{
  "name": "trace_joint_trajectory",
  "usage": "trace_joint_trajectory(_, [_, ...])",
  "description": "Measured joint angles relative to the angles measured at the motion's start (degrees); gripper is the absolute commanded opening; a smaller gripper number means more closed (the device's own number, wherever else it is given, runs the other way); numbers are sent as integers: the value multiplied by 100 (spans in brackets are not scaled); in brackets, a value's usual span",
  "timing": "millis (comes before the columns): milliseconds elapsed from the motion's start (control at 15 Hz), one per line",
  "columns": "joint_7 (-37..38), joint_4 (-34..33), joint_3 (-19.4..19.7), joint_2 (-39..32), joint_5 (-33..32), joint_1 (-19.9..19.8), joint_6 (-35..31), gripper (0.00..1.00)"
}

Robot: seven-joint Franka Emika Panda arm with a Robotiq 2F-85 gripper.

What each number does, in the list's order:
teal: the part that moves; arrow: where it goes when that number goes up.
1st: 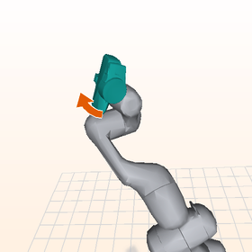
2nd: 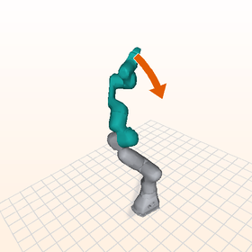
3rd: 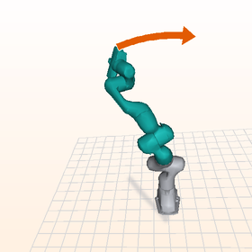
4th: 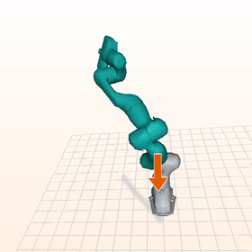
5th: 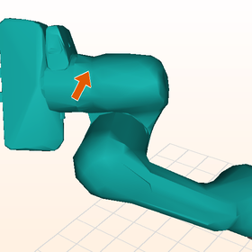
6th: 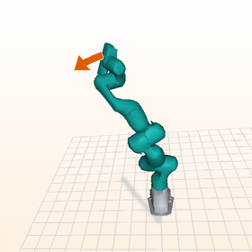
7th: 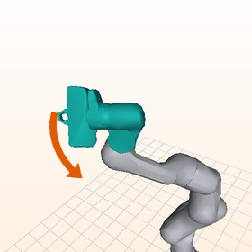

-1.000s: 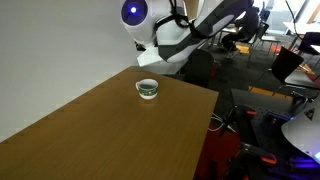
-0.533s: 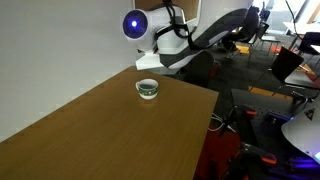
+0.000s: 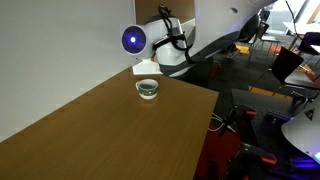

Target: Put the orange marker in the green/white

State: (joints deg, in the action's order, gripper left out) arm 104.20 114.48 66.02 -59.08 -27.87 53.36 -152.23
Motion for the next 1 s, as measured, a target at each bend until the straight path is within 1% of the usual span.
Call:
trace_joint_trajectory(400, [426, -46, 84, -429, 34, 0, -131, 4])
trace_joint_trajectory(600, [433, -67, 98, -628, 111, 0, -288, 4])
trace_joint_trajectory(1000, [432, -106, 102, -1014, 476, 0, -618, 4])
